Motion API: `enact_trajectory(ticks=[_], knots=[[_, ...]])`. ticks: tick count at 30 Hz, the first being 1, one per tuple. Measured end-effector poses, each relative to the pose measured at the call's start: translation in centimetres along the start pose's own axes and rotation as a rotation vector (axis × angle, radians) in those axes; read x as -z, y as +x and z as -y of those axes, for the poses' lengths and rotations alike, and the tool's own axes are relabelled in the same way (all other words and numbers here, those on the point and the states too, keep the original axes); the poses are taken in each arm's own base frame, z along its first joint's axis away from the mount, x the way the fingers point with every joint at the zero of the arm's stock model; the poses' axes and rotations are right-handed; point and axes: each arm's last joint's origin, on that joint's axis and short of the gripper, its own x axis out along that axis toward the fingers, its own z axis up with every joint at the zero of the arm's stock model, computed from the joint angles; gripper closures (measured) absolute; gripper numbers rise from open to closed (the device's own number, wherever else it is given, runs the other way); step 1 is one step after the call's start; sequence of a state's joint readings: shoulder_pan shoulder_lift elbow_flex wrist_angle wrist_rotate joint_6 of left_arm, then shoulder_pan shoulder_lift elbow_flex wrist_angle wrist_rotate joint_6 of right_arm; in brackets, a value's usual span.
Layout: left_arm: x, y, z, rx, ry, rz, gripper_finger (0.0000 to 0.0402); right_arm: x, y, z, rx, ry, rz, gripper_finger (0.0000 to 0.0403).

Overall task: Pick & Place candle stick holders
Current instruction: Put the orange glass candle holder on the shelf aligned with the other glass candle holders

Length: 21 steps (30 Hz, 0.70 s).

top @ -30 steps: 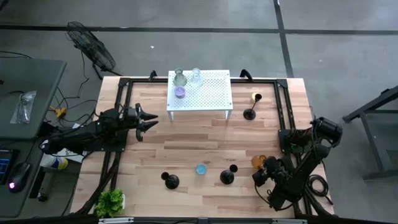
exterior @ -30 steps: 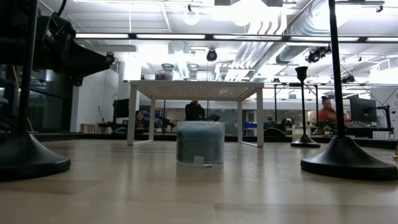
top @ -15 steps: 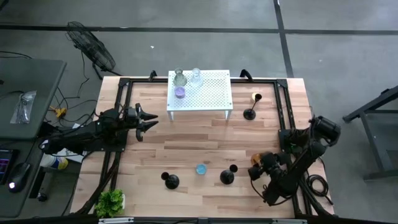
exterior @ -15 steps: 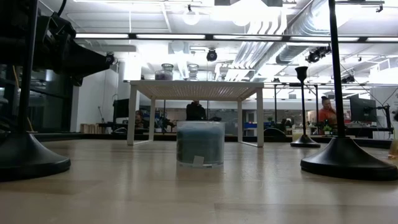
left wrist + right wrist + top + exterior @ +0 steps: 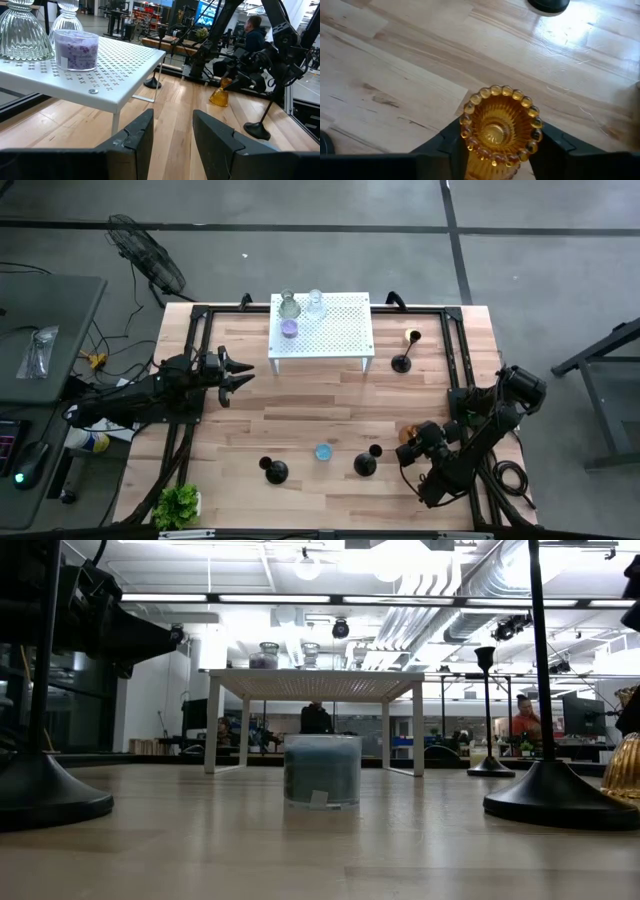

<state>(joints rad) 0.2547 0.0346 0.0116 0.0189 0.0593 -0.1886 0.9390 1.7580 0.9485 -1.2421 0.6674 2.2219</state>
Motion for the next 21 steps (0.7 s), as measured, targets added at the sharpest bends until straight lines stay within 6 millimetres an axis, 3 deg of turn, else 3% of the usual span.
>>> enact_trajectory(ticks=[5, 21], knots=[[0.00, 0.00, 0.00, 0.000, 0.000, 0.000, 0.0268, -0.01, -0.01, 0.00, -0.003, 0.000, 0.004, 0.0276], [0.01, 0.00, 0.00, 0.000, 0.000, -0.001, 0.0268, -0.55, -0.45, 0.21, -0.012, 0.022, -0.026, 0.0280]])
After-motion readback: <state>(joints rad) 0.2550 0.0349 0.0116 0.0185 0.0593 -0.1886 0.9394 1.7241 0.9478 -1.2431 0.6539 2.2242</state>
